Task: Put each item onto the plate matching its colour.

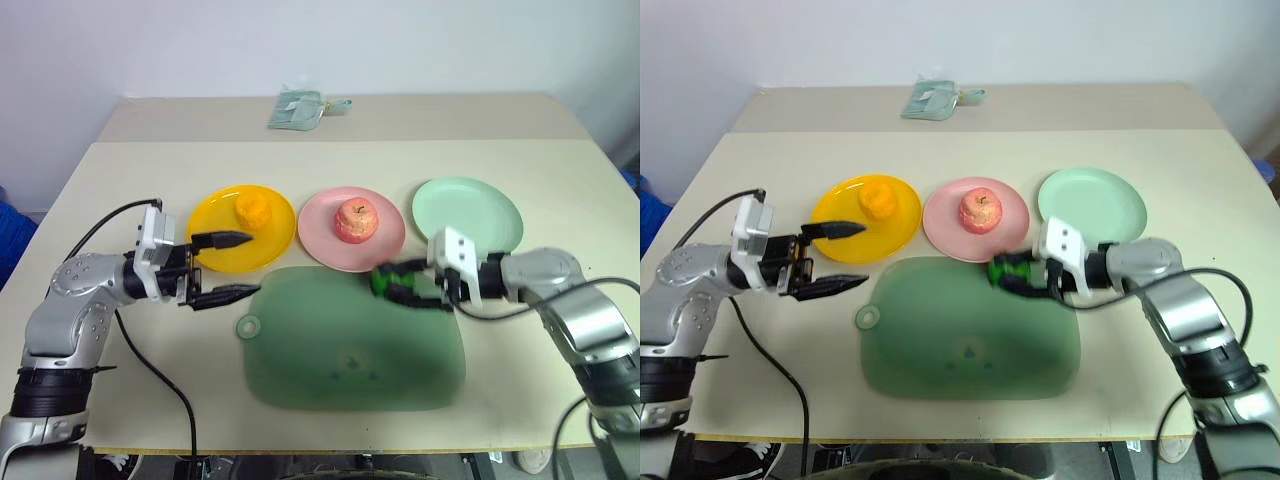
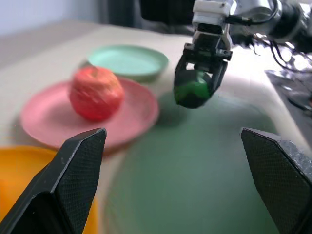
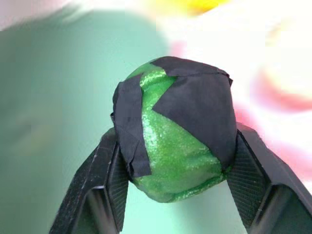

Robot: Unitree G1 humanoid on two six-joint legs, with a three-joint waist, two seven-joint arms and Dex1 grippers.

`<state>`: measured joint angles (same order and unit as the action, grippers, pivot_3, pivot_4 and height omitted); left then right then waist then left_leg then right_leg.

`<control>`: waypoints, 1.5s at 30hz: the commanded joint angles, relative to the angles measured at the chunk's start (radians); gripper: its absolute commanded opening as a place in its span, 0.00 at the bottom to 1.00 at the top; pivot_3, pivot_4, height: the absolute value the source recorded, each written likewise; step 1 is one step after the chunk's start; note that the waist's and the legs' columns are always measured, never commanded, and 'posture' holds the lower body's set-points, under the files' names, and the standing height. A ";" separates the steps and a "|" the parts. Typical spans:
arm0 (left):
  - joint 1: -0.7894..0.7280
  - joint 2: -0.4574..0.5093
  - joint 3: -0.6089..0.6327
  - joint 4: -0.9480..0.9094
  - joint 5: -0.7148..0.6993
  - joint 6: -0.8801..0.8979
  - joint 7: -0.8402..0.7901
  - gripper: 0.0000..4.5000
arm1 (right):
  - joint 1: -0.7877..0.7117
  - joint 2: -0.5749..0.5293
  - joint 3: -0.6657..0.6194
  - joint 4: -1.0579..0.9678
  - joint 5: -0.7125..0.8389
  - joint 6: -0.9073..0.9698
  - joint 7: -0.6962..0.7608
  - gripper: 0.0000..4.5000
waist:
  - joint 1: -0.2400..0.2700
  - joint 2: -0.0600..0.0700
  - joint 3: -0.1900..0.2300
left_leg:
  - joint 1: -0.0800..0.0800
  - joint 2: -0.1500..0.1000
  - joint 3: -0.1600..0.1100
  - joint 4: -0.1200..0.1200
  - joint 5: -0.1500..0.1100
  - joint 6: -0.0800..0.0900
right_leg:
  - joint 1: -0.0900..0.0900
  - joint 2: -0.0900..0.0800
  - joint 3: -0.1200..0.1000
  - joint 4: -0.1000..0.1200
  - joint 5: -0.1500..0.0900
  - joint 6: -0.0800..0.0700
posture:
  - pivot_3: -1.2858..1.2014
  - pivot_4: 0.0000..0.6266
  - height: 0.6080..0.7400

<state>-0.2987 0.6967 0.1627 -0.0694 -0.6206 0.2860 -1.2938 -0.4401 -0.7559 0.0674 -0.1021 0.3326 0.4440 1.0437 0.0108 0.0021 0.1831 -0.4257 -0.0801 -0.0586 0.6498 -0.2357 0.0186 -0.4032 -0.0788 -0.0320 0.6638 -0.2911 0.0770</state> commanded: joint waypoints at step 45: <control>0.058 0.008 0.022 -0.069 -0.039 0.013 0.020 1.00 | 0.076 0.004 -0.131 -0.159 0.211 -0.116 0.186 0.98 | 0.002 0.000 0.000 | 0.000 0.000 0.000 -0.001 0.000 0.000 | 0.000 0.000 0.000 0.000 0.000 0.000 | 0.52 0.24 0.98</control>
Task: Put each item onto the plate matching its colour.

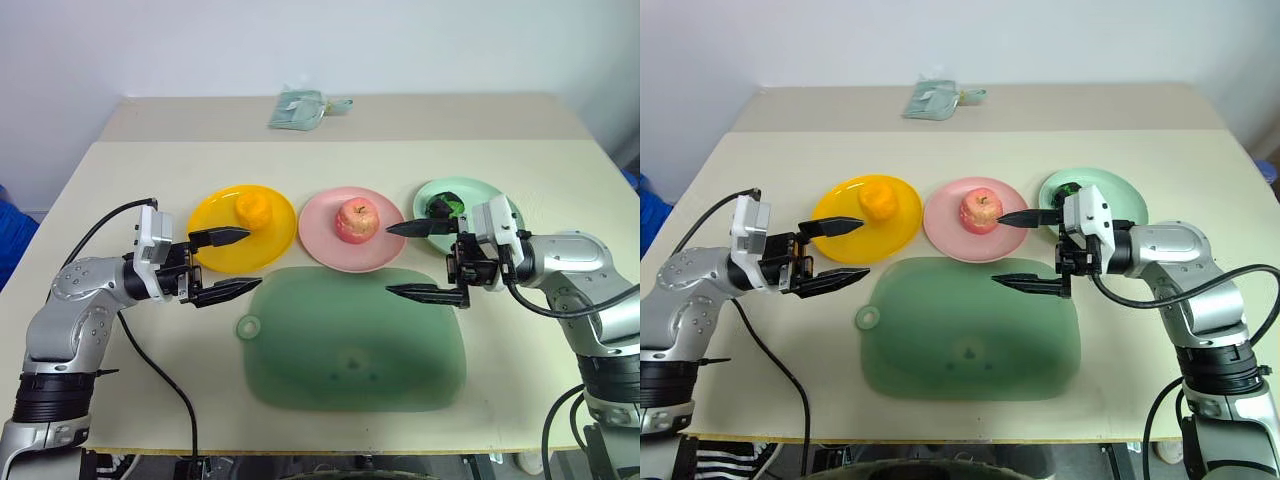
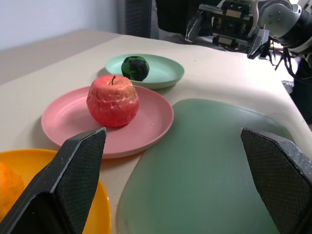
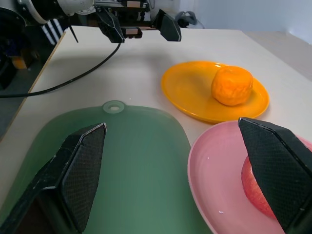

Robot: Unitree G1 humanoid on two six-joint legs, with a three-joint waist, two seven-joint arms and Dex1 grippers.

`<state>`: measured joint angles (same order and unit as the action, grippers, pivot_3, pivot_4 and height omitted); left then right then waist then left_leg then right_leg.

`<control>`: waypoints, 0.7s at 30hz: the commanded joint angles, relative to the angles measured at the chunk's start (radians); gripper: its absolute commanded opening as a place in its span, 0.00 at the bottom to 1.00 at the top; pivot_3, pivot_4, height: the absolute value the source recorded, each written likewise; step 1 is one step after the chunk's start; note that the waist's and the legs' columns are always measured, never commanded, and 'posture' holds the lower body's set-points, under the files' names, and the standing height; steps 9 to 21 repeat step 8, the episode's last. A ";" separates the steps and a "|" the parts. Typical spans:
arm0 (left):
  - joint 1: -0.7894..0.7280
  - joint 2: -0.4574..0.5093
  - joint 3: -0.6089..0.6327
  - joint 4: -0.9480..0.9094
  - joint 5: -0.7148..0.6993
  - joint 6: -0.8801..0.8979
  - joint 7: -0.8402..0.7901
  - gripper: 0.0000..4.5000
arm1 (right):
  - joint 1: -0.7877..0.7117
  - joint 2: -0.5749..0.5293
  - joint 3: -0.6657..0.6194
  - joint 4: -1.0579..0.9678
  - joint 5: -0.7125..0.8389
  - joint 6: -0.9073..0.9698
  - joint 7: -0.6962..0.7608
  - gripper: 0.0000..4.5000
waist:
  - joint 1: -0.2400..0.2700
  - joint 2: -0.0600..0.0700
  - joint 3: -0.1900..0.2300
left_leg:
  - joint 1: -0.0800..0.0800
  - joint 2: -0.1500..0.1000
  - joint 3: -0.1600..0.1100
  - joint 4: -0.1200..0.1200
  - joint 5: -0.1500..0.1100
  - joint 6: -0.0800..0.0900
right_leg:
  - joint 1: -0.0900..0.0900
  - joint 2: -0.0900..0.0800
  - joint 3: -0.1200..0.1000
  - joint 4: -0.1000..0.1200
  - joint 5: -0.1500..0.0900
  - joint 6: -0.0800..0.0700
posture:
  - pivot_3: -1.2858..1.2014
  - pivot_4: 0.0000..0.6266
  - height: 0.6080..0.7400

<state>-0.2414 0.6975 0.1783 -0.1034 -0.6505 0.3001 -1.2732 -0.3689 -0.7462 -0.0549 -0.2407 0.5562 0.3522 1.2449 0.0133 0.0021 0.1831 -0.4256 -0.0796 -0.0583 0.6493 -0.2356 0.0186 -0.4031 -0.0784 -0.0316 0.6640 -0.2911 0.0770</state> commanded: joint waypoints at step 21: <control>0.017 -0.004 0.021 -0.048 -0.012 -0.014 0.027 1.00 | -0.028 0.002 0.021 0.004 -0.045 -0.042 -0.032 0.98 | -0.002 0.000 0.000 | 0.000 0.000 0.000 0.000 0.000 0.000 | 0.000 0.000 0.000 0.000 0.000 0.000 | 0.52 0.24 0.98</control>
